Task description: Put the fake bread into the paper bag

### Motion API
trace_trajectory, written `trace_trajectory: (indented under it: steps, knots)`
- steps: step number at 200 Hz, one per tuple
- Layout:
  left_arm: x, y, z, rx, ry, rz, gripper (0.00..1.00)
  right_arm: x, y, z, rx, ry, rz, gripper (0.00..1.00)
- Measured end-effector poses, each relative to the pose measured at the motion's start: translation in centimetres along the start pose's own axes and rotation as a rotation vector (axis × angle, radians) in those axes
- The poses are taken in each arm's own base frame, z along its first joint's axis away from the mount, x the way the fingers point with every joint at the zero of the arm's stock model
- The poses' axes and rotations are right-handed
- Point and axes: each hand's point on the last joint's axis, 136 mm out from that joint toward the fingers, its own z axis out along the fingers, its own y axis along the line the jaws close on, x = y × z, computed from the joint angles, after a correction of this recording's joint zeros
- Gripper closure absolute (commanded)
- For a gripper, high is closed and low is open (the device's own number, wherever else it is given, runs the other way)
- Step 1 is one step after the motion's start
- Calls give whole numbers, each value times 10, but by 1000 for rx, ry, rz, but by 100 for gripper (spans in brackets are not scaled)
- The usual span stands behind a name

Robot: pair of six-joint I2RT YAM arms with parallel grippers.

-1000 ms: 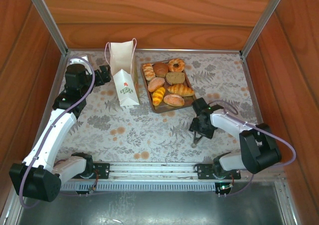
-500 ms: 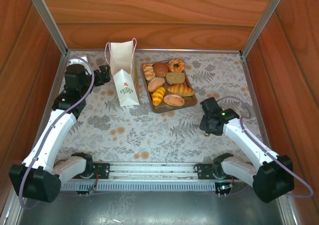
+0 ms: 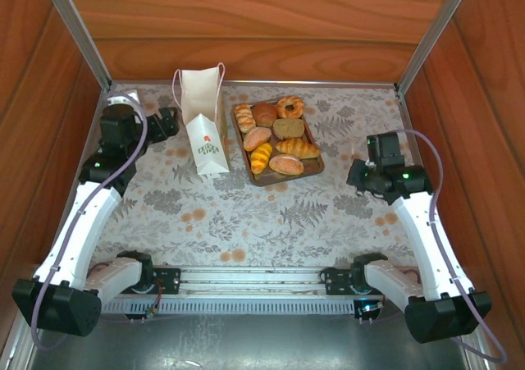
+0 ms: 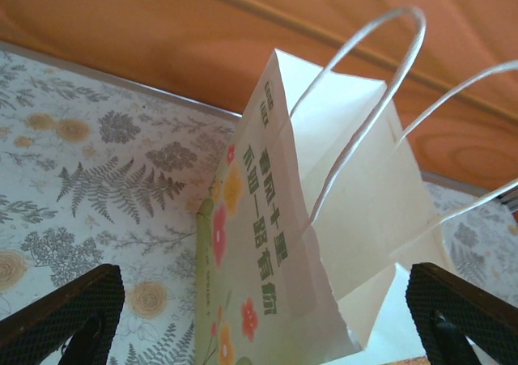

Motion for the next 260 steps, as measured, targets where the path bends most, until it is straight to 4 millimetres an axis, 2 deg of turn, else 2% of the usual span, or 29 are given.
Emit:
trace_trajectory:
  steps: [28, 52, 93, 120, 151, 204, 260]
  knots:
    - [-16, 2, -11, 29, -8, -66, 5, -24, 24, -12, -103, -11, -133, 49]
    - [-23, 3, -15, 63, 11, -121, 5, -30, 41, -9, -172, 4, -254, 49]
    - [-26, -10, 3, 149, 98, -164, 7, -29, 57, -8, -260, -3, -462, 49]
    - [-14, -13, 22, 181, 176, -189, 7, -21, 61, -9, -265, -2, -620, 48]
    - [-3, -8, 36, 174, 227, -218, 7, -3, 67, -10, -249, -8, -828, 48]
    - [-4, -8, 38, 177, 221, -230, 7, 27, 63, 4, -166, 38, -1099, 47]
    - [-2, -5, 42, 173, 213, -253, 7, 42, 63, 29, -51, 133, -1304, 47]
